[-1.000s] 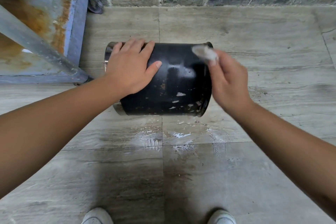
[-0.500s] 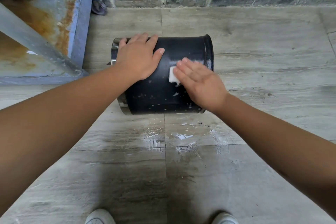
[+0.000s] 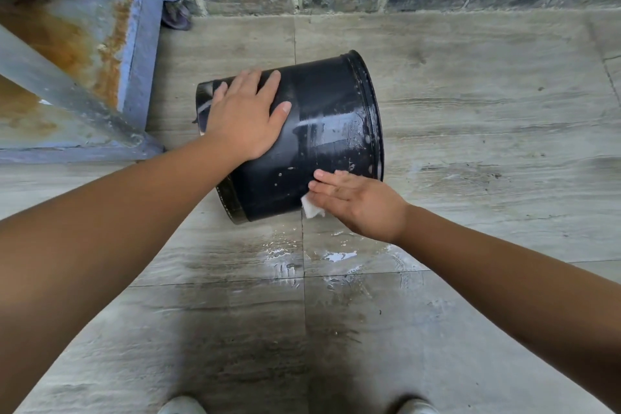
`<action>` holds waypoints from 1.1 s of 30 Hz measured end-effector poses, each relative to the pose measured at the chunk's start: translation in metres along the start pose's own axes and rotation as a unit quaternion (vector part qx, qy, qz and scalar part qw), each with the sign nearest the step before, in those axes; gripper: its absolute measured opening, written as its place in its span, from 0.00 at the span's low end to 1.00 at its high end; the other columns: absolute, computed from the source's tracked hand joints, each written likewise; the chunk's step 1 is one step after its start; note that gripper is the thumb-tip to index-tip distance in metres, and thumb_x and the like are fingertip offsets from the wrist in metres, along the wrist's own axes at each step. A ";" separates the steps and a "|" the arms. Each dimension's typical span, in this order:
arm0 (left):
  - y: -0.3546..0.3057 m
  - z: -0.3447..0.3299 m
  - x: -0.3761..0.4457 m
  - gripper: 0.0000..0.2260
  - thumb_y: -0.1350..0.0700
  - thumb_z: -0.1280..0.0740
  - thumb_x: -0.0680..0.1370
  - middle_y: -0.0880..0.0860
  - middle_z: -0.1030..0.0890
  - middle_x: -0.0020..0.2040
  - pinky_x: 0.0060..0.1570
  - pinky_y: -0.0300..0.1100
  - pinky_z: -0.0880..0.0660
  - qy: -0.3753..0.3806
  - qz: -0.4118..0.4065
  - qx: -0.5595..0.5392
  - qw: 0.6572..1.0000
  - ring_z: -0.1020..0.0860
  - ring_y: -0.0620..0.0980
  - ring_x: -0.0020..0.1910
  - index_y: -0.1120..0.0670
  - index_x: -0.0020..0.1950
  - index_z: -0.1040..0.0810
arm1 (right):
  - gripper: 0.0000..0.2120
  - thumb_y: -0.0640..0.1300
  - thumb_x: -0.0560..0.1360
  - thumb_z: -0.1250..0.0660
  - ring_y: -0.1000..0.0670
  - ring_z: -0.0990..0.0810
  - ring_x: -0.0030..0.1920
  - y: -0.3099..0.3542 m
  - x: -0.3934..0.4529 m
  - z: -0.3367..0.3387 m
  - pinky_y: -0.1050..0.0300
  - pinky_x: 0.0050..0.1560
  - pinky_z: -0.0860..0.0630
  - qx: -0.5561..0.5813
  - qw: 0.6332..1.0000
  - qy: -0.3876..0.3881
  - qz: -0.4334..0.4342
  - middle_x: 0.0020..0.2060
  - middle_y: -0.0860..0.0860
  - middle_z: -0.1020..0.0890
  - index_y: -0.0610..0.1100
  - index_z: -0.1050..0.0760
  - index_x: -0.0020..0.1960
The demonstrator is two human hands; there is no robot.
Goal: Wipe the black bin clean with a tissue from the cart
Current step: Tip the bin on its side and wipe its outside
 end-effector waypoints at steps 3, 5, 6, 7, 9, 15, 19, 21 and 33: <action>0.003 -0.003 -0.002 0.28 0.39 0.54 0.81 0.56 0.39 0.78 0.73 0.58 0.45 -0.005 -0.005 0.000 1.000 0.43 0.56 0.77 0.50 0.78 0.43 | 0.13 0.32 0.77 0.35 0.39 0.20 0.60 -0.029 0.001 0.041 0.44 0.60 0.22 0.128 0.977 -0.099 -0.139 0.58 0.40 0.18 0.38 0.22 0.61; 0.004 -0.003 0.001 0.29 0.39 0.55 0.81 0.56 0.38 0.77 0.72 0.58 0.43 -0.007 -0.013 0.005 1.000 0.41 0.56 0.76 0.50 0.78 0.43 | 0.11 0.38 0.81 0.38 0.55 0.18 0.53 -0.071 -0.003 0.085 0.58 0.55 0.22 0.180 0.917 -0.237 -0.267 0.53 0.52 0.16 0.44 0.20 0.59; 0.005 -0.004 0.003 0.29 0.38 0.55 0.80 0.56 0.37 0.77 0.72 0.58 0.43 -0.003 -0.018 0.006 1.000 0.40 0.56 0.76 0.50 0.78 0.43 | 0.10 0.41 0.82 0.39 0.65 0.20 0.48 -0.093 -0.004 0.105 0.66 0.50 0.24 0.185 0.883 -0.296 -0.313 0.47 0.59 0.17 0.48 0.21 0.56; 0.005 -0.005 0.005 0.29 0.38 0.55 0.80 0.56 0.37 0.77 0.72 0.58 0.42 0.004 -0.025 0.007 1.000 0.40 0.57 0.75 0.50 0.78 0.43 | 0.09 0.43 0.82 0.40 0.68 0.22 0.41 -0.116 -0.004 0.120 0.68 0.42 0.27 0.180 0.855 -0.334 -0.355 0.40 0.62 0.19 0.50 0.22 0.54; 0.005 -0.007 0.009 0.29 0.38 0.56 0.80 0.55 0.36 0.76 0.71 0.58 0.42 0.016 -0.041 0.007 0.999 0.39 0.56 0.75 0.50 0.78 0.43 | 0.09 0.45 0.82 0.42 0.63 0.28 0.31 -0.154 0.006 0.132 0.59 0.34 0.33 0.152 0.835 -0.325 -0.416 0.33 0.57 0.23 0.47 0.23 0.54; -0.001 0.007 0.005 0.25 0.40 0.53 0.81 0.55 0.28 0.67 0.60 0.58 0.36 -0.042 -0.036 0.032 0.998 0.31 0.58 0.65 0.46 0.74 0.34 | 0.15 0.38 0.81 0.42 0.43 0.25 0.67 -0.141 0.052 0.067 0.49 0.64 0.28 0.015 0.964 -0.048 -0.260 0.63 0.42 0.21 0.42 0.25 0.66; -0.003 -0.002 0.013 0.24 0.44 0.53 0.83 0.57 0.30 0.72 0.65 0.59 0.36 -0.007 -0.019 -0.001 1.000 0.32 0.61 0.69 0.50 0.76 0.36 | 0.15 0.32 0.77 0.38 0.39 0.23 0.64 -0.110 0.040 0.054 0.42 0.68 0.32 -0.062 0.986 -0.032 -0.152 0.62 0.40 0.20 0.37 0.24 0.62; 0.002 -0.008 0.017 0.24 0.44 0.54 0.83 0.57 0.34 0.76 0.70 0.59 0.40 0.014 -0.010 -0.023 1.000 0.37 0.59 0.74 0.50 0.78 0.39 | 0.17 0.29 0.74 0.35 0.37 0.22 0.63 -0.086 0.026 0.045 0.42 0.67 0.32 -0.072 0.992 -0.033 -0.102 0.61 0.38 0.20 0.36 0.24 0.62; -0.002 0.002 0.007 0.29 0.37 0.52 0.79 0.58 0.31 0.66 0.61 0.60 0.36 -0.017 -0.015 -0.002 1.000 0.34 0.61 0.64 0.50 0.76 0.37 | 0.15 0.29 0.72 0.30 0.39 0.21 0.62 -0.028 -0.031 0.021 0.40 0.61 0.24 -0.011 0.998 -0.050 -0.036 0.57 0.41 0.17 0.36 0.19 0.58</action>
Point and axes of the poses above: each hand's wrist, its own x-axis towards the middle knuckle, its own z-axis out of the back of the hand, y = z × x, the point moved 10 cm from there along x, towards the middle knuckle
